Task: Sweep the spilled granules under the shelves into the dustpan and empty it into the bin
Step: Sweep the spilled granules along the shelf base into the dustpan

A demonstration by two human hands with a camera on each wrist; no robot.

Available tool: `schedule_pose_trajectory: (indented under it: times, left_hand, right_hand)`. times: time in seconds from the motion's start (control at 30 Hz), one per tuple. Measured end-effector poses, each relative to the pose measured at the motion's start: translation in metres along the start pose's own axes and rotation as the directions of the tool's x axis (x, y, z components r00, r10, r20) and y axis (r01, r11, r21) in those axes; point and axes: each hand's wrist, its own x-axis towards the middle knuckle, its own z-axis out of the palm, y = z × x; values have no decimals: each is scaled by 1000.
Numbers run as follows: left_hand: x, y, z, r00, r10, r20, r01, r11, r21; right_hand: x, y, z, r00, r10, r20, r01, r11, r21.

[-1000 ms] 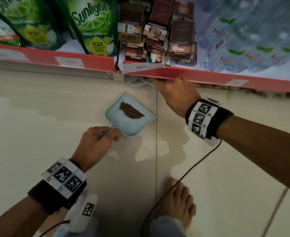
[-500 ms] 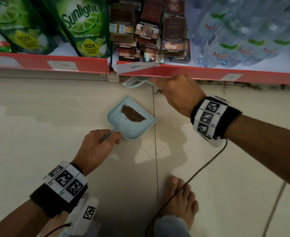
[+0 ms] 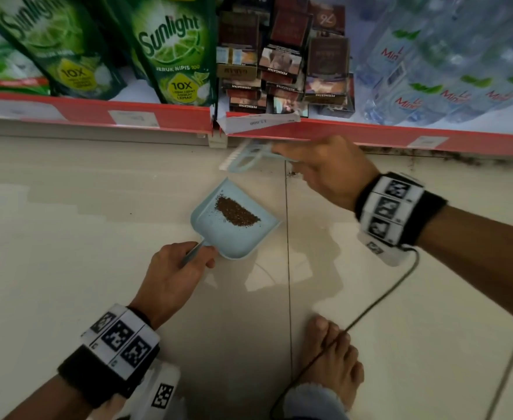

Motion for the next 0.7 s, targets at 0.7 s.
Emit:
schedule_pose_trajectory:
  times: [0.7]
  left_hand:
    - [-5,0,2,1000,6,3,-6,1000,15]
  right_hand:
    - [20,-2,8,994,17,105,-10,998,-69]
